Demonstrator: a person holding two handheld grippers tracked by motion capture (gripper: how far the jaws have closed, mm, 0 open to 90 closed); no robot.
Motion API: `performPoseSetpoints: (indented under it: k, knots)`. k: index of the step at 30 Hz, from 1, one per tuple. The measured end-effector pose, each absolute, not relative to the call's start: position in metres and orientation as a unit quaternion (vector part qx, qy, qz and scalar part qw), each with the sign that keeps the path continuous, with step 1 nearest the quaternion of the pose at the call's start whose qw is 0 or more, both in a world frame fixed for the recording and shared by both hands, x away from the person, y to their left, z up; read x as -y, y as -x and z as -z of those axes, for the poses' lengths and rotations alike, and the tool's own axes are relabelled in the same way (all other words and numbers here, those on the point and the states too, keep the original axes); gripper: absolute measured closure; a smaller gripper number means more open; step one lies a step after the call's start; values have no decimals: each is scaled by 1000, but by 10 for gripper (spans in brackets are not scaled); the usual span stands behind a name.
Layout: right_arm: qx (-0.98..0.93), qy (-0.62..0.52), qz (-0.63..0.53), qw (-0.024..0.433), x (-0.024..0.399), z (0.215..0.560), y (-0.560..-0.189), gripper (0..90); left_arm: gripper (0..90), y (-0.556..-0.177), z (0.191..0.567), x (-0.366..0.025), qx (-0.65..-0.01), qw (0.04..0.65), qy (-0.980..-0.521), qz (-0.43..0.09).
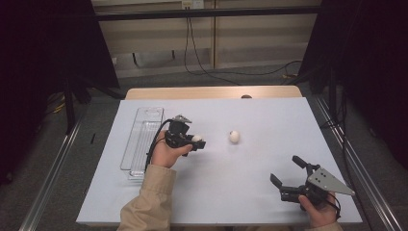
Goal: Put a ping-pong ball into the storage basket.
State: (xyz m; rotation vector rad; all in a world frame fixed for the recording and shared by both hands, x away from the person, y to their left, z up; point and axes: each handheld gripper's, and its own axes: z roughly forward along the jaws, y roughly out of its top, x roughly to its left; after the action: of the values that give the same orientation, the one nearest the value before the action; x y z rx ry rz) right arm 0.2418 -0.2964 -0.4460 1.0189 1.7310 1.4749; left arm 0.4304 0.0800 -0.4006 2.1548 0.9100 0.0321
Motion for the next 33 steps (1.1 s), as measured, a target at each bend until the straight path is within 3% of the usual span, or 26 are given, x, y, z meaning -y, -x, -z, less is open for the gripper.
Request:
performPoseSetpoints:
  k: [33]
  knots:
    - [-658, -387, -562, 319, 296, 446, -241, 15, 510, -434, 393, -102, -380, 395, -836, -28]
